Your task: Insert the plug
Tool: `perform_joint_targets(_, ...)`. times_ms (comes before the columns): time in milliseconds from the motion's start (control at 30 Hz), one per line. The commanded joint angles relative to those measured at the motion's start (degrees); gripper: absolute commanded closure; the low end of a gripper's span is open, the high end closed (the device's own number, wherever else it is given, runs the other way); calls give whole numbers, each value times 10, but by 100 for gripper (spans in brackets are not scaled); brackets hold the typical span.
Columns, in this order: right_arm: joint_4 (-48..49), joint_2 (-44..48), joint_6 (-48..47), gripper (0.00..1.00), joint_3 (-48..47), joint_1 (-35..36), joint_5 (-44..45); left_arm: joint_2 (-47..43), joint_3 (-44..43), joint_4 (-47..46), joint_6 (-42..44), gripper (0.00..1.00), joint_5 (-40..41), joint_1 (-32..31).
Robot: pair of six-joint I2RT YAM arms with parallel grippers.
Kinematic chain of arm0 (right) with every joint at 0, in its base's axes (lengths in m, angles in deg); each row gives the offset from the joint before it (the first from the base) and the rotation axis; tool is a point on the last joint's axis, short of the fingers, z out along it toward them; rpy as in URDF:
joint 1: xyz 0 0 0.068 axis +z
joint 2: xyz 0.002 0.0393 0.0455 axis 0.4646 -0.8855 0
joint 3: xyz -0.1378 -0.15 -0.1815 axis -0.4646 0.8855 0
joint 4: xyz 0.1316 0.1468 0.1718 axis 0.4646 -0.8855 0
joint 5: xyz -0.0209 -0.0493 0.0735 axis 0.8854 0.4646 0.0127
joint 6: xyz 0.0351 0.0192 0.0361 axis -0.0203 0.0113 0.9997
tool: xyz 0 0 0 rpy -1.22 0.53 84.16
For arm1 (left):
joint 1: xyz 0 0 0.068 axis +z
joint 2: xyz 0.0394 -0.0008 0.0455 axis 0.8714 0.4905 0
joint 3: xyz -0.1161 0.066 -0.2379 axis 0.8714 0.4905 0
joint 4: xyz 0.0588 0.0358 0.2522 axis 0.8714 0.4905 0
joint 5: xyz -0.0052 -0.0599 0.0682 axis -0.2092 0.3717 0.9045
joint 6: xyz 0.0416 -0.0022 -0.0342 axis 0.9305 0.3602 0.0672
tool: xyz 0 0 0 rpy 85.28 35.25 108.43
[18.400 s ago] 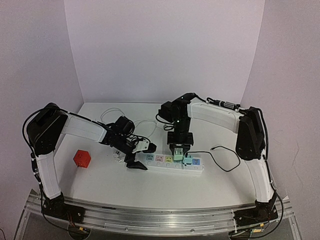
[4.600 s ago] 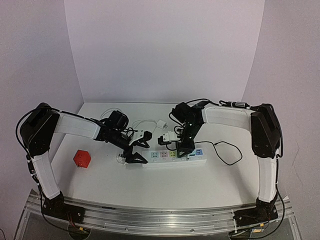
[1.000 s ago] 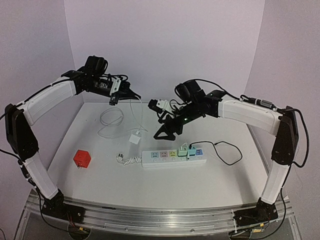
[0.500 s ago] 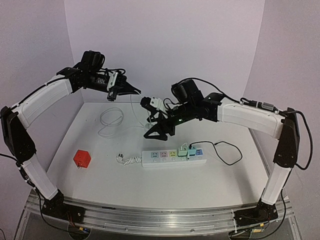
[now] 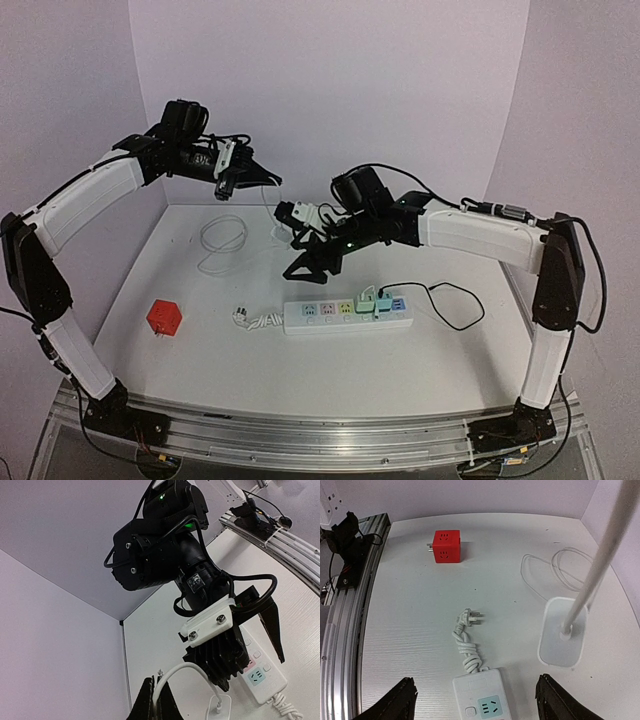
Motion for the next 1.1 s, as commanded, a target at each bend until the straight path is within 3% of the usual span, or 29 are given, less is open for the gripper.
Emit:
perform_joint_targets(0,19,6,12,20,-6,0,-19,-22,-25,-22,-15,100,-18,-3)
perform_joint_targets(267,25,13,7,22,0,1,46,-22,-24,-26,-21,100,-22,-3)
perform_joint_targets(500,38,7,22,24,-12,6,2,-25,-19,-36,-30,100,-26,-3)
perform_joint_targets(667,110,17,55,21,26,7,-9,-31,-10,-57,-48,100,-28,-3)
perform_joint_targets(833,244,40,100,19,91,-4,-13,-37,1,-92,-75,100,-25,-3)
perform_joint_targets(1067,302,69,115,19,137,-5,-6,-36,1,-96,-83,100,-24,-3)
